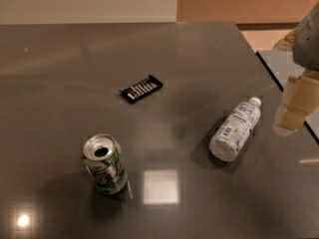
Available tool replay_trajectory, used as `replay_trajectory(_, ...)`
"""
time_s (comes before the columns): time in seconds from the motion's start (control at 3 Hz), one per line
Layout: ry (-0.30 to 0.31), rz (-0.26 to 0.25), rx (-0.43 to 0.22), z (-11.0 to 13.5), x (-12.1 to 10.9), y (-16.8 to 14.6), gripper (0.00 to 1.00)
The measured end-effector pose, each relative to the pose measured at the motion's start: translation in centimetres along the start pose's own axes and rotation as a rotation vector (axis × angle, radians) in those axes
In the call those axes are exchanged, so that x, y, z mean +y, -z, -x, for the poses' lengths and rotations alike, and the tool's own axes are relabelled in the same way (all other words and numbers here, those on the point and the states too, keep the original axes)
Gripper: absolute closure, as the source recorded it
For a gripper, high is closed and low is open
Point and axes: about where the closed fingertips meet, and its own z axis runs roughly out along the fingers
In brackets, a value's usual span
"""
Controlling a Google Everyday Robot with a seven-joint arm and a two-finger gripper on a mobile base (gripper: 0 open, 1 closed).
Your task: Move rxbar chocolate near 7up can
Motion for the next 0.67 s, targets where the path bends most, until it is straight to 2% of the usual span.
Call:
replay_trajectory(0.33, 0.002, -0.002, -0.001, 0.1, 0.0, 0.0, 0.00)
replay_trajectory(0.67, 0.046, 0.006, -0.014, 2.1, -1.6, -1.3, 0.00)
